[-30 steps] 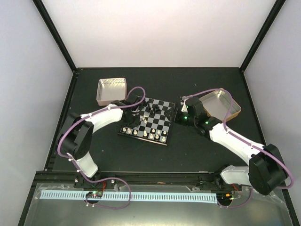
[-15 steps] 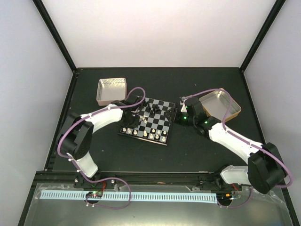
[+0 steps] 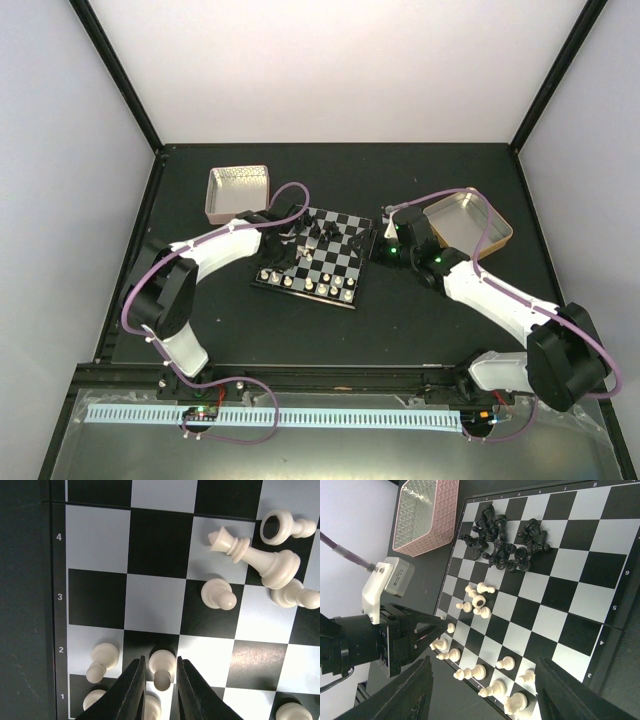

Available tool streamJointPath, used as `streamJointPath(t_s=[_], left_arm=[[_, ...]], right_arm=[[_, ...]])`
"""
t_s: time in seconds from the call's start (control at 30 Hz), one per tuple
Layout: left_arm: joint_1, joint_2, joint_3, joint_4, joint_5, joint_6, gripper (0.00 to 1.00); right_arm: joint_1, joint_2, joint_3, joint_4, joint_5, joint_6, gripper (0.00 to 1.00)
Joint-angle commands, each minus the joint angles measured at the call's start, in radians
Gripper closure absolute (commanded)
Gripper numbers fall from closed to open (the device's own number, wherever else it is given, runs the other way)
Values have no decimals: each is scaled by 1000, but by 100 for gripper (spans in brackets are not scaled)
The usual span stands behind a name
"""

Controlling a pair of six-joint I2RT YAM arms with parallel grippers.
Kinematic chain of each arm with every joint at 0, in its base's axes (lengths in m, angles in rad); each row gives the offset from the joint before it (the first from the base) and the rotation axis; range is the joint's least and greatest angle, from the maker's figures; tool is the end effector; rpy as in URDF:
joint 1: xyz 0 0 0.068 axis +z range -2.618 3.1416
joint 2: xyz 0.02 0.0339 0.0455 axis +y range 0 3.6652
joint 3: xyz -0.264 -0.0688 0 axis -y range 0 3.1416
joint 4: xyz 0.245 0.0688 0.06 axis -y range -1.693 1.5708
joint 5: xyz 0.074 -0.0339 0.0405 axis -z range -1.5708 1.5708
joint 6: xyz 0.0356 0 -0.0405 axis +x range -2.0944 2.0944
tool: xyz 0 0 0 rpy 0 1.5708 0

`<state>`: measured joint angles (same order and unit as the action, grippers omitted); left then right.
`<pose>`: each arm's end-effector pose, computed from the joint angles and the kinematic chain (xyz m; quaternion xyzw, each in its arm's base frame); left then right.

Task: Set up the chess pieces on the board
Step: Place the chess piece on the chessboard.

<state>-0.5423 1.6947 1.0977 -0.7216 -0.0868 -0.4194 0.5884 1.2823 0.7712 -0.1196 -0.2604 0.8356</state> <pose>0.2725 -0.1606 0.1814 0.0554 0.9896 -0.0200 0.1313 0.2241 0.1605 0.2352 0.0506 0.8845 0.3810 0.2644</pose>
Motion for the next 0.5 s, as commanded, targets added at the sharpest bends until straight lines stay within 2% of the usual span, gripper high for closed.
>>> streamJointPath(t_s=[0.0,0.47], left_arm=[[8,-13,32,-27,-20,7,81],[8,-36,19,-21,-35,15,79]], right_arm=[[-5,8,22,-1,-7,-14,44],[-4,32,37,-7,-21,-26,44]])
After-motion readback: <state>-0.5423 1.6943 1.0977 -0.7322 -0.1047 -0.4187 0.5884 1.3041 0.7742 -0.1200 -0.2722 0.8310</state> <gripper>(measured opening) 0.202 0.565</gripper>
